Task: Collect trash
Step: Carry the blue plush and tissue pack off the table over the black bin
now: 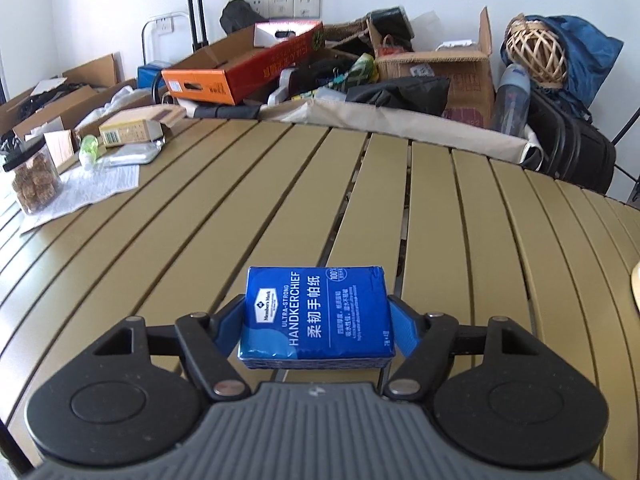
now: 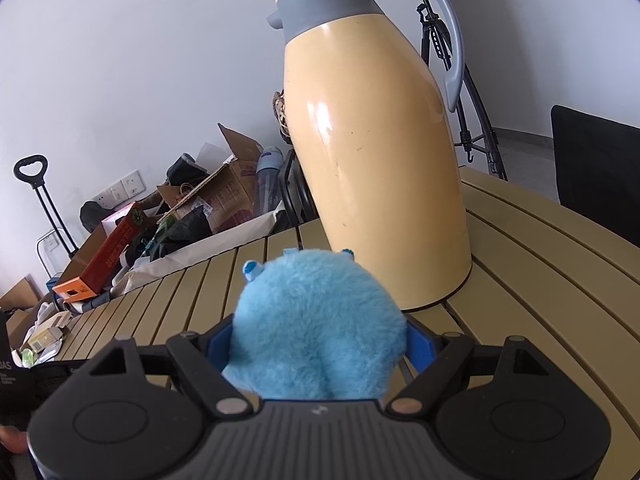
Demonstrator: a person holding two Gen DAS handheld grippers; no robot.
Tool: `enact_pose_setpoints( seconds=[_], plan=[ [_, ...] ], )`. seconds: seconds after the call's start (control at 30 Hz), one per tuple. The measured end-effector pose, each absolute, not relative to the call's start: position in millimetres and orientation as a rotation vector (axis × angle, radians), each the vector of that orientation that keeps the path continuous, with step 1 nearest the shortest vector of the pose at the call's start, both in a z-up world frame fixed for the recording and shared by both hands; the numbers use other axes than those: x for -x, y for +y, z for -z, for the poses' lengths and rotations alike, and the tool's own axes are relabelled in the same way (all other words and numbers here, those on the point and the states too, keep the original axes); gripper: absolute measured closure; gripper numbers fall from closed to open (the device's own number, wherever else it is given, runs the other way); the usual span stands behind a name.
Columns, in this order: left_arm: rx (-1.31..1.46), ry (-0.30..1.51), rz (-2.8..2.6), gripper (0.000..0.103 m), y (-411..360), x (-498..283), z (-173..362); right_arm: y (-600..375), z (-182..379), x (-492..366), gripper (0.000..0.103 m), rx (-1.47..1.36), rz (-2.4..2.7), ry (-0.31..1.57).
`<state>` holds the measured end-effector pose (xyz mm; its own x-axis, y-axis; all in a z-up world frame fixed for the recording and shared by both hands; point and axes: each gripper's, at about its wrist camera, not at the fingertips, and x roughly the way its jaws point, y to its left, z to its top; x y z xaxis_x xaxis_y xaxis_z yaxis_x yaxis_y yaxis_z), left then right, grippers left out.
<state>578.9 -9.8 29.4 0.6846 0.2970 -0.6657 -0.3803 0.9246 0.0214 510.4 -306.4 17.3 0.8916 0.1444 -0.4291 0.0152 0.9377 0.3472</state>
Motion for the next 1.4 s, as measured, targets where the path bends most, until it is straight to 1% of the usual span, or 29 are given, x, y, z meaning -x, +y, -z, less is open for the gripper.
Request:
enact_pose_setpoints(
  seconds=[0.33,0.8,1.1,1.4],
  plan=[
    [0.111,0.648,-0.340,0.029,-11,-527,-58,-288,-24,-485,0.020,-0.309,-0.129,0.450],
    [0.094,0.557,-0.255,0.029,-21,-423,-89,-254,-35,-409,0.020,-0.234,-0.253,0.393],
    [0.065,0.528,-0.200,0.029,-30,-352,-85,-246,-24,-350,0.020,-0.210,-0.318,0.387],
    [0.066,0.524,-0.157,0.029,-28,-291,-71,-242,0,-299,0.020,-0.179,-0.364,0.425]
  ],
)
